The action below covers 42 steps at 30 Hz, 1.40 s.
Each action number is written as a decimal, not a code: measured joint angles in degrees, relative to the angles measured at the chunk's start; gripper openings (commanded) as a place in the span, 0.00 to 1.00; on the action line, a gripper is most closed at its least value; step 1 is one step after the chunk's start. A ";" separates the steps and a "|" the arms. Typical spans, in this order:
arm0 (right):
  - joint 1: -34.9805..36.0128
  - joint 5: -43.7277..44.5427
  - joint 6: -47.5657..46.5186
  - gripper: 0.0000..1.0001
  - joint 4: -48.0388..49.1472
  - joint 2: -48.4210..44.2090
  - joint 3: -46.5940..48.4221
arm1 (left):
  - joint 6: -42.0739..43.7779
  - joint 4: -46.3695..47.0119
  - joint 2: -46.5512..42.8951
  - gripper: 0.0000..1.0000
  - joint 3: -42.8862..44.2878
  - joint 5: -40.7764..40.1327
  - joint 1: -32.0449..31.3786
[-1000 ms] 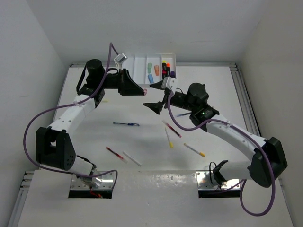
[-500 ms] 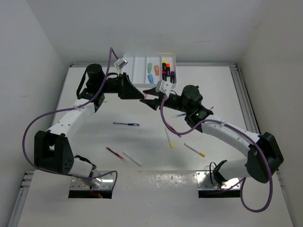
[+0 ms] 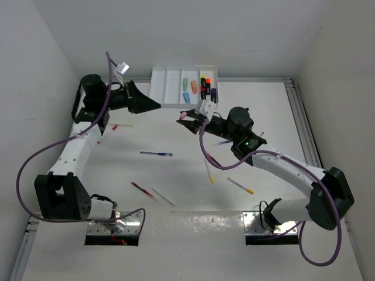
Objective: Sort the stationery into containers
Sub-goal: Pass the stationery from the left arm to the right, then pass the stationery from the right arm to the left
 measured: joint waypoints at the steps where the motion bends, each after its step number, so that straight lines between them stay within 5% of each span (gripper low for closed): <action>1: 0.00 0.15 0.04 0.02 -0.46 -0.57 -0.24 | 2.08 -1.90 -0.24 0.96 1.22 -0.81 1.75; 7: -0.02 0.20 0.42 0.02 -5.64 -4.04 -0.72 | 18.47 -15.17 -1.77 0.77 13.27 -4.33 6.62; 11: 0.00 -0.74 0.37 0.01 -13.66 -4.48 0.90 | 35.36 -29.66 -2.38 0.61 21.70 -8.63 -0.35; 17: 0.00 1.46 1.49 0.00 -27.47 -3.76 6.71 | 49.44 -43.85 -4.09 0.52 22.88 -18.88 -13.16; 25: 0.02 3.19 3.85 0.00 -34.53 -2.89 9.07 | 50.69 -47.08 -4.87 0.55 17.59 -24.17 -14.82; 42: 1.99 5.31 7.93 0.00 -38.69 1.36 13.11 | 39.06 -39.47 -4.02 0.59 14.05 -22.34 -15.74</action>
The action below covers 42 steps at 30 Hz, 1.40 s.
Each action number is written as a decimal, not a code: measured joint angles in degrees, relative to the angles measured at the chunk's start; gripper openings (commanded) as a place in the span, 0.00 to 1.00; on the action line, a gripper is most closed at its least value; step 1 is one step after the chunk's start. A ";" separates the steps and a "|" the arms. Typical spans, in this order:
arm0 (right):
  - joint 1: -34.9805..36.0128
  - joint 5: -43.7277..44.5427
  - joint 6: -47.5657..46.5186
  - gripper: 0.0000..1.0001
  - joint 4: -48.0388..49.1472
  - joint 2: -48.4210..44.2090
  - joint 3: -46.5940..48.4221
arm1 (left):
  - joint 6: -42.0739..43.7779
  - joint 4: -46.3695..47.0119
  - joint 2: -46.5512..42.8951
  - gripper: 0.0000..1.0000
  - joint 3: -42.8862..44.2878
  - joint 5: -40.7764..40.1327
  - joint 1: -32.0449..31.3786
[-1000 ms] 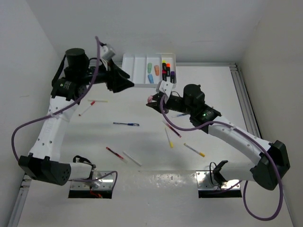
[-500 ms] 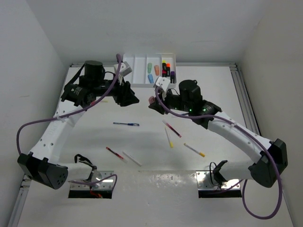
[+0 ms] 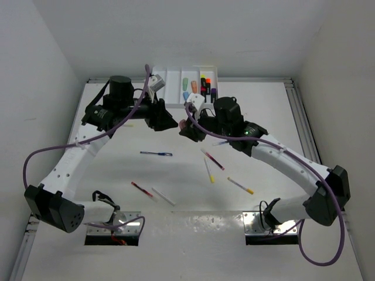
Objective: Sort the stationery into containers
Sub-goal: Pass the stationery from the right arm to the left
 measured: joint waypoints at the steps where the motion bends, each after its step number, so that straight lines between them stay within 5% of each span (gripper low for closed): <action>1: 0.00 0.07 0.68 0.00 0.00 0.28 0.50 | -0.09 0.15 0.00 0.59 0.00 -0.02 -0.31; 16: 0.00 0.44 12.02 0.00 -0.35 2.19 4.11 | -2.47 6.47 -4.83 0.49 -3.39 -7.78 -1.22; 42: 0.35 0.39 14.19 0.00 -0.28 4.57 6.29 | -7.96 12.13 -3.54 0.53 -4.46 -7.19 -1.92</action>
